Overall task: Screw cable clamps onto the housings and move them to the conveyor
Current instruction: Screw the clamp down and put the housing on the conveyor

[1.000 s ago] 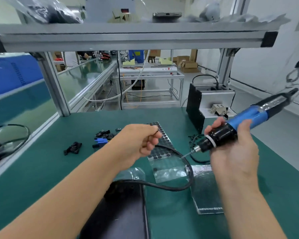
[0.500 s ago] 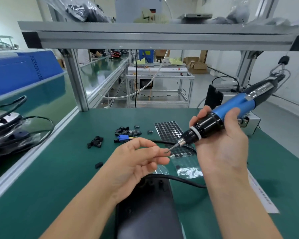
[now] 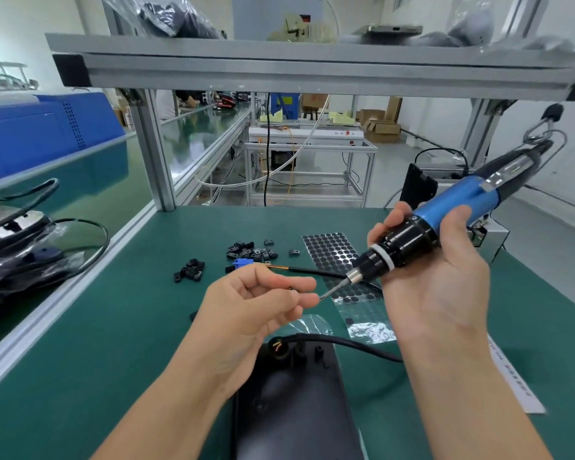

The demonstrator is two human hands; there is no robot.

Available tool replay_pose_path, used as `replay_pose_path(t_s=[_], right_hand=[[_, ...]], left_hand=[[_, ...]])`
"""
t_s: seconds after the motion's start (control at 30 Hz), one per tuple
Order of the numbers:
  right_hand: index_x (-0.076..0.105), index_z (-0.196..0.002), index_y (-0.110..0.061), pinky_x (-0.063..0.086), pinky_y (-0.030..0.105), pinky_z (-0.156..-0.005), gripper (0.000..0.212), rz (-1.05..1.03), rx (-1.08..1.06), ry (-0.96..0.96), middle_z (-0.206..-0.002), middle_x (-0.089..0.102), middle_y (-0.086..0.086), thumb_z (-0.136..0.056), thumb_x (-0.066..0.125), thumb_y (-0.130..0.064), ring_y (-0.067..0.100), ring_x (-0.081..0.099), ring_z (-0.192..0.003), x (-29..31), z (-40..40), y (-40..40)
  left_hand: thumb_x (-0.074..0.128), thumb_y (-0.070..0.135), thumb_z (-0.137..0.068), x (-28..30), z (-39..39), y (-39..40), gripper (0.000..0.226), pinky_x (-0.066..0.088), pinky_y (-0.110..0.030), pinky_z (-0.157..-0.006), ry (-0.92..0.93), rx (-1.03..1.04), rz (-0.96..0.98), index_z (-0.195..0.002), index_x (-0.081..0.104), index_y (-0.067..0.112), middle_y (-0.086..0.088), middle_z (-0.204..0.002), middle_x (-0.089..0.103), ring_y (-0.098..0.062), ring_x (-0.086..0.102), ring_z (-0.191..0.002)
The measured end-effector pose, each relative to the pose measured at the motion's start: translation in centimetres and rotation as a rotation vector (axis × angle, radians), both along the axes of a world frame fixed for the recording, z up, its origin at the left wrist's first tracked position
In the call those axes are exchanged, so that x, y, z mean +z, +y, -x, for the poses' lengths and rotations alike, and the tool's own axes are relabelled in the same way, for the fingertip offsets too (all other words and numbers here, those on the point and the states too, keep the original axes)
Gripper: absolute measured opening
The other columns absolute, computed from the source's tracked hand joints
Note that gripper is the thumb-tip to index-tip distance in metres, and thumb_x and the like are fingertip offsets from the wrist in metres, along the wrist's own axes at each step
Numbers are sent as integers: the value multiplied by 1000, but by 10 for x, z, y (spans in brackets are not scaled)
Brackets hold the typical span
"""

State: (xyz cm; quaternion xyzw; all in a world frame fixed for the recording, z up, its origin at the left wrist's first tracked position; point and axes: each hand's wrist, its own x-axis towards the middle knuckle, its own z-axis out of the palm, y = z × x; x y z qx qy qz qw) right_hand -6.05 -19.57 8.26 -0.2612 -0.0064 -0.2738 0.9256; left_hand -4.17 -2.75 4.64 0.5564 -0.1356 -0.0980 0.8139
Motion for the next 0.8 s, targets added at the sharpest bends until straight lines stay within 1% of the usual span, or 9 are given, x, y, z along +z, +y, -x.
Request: replay_pose_path(t_s=[0.13, 0.2, 0.27, 0.33, 0.4, 0.43, 0.5, 0.57, 0.8], right_hand=[[53, -113, -9, 52, 35, -77, 31, -11, 6, 10, -84, 63, 8, -98, 47, -36, 16, 61, -72, -1, 1, -1], [51, -116, -9, 52, 35, -78, 33, -29, 10, 7, -87, 62, 8, -98, 48, -36, 16, 60, -73, -2, 1, 0], [51, -115, -8, 52, 35, -77, 33, -45, 13, -2, -90, 61, 9, -98, 48, -36, 17, 60, -74, 0, 2, -1], [52, -112, -8, 51, 35, -76, 32, -56, 12, -16, -91, 60, 9, -98, 48, -36, 17, 59, -73, 1, 3, -1], [53, -109, -8, 50, 35, -75, 31, -52, 1, -30, -90, 60, 9, -98, 48, -36, 16, 59, -72, 2, 5, -1], [53, -108, -8, 50, 35, -75, 31, -40, -4, -36, -88, 60, 8, -98, 48, -37, 16, 59, -72, 2, 6, 0], [52, -108, -9, 50, 34, -76, 30, 1, -15, -43, -85, 61, 7, -98, 46, -37, 15, 58, -72, 3, 8, 1], [51, -109, -10, 50, 34, -76, 29, 34, -23, -55, -85, 61, 6, -98, 45, -37, 15, 58, -72, 4, 10, 2], [52, -105, -12, 50, 33, -74, 27, 61, -33, -67, -84, 62, 5, -99, 44, -37, 15, 59, -71, 3, 11, 4]], left_hand=[[66, -4, -61, -1, 0, -2, 22, 53, -21, -56, 48, 1, 15, -56, 67, 17, -19, -78, 72, -21, 68, -63], [68, -1, -62, -1, 1, -2, 18, 52, -21, -56, 56, -13, -2, -59, 70, 17, -15, -74, 70, -17, 64, -59], [70, 3, -63, -1, 4, -2, 14, 52, -20, -58, 36, -37, -41, -68, 75, 15, -12, -73, 70, -15, 63, -60], [76, 5, -67, -1, 7, -2, 17, 54, -21, -64, -48, -38, -141, -79, 78, 16, -10, -78, 74, -14, 66, -64], [79, 3, -73, 0, 12, -3, 25, 55, -19, -69, -173, 2, -265, -86, 78, 24, -7, -82, 76, -16, 71, -71], [77, 3, -75, 1, 14, -3, 27, 55, -18, -70, -221, 24, -301, -87, 78, 27, -5, -82, 76, -17, 72, -73], [76, 8, -74, 3, 18, -4, 23, 55, -17, -70, -274, 51, -334, -84, 78, 29, -2, -80, 76, -18, 73, -74], [76, 14, -71, 4, 20, -5, 20, 54, -15, -68, -283, 61, -341, -82, 78, 30, -1, -79, 76, -17, 73, -74], [72, 5, -73, 1, 22, -6, 24, 53, -15, -65, -237, 72, -249, -80, 79, 27, -4, -79, 76, -15, 72, -70]])
